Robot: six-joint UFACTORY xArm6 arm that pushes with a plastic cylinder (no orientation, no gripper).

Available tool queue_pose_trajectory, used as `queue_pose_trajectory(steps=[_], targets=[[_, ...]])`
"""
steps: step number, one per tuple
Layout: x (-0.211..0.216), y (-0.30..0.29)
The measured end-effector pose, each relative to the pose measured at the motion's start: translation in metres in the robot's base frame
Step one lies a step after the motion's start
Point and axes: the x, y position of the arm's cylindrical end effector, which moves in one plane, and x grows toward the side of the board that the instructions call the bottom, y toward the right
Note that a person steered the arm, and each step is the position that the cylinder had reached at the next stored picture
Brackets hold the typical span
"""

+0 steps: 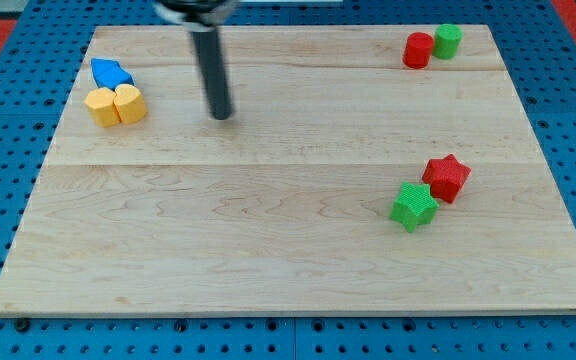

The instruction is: Move the red star to the yellow heart

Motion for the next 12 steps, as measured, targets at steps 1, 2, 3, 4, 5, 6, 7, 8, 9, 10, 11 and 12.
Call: queue_pose_trajectory(steps=[1,2,3,4,5,6,7,8,9,10,11,12], targets=[[0.0,0.107],[0.0,0.155],[0.019,0.176],[0.054,0.235],[0.067,0.265],[0.067,0.266],[0.084,0.266],[0.107,0.266],[0.108,0.266],[0.108,0.258],[0.108,0.217],[0.107,0.172]])
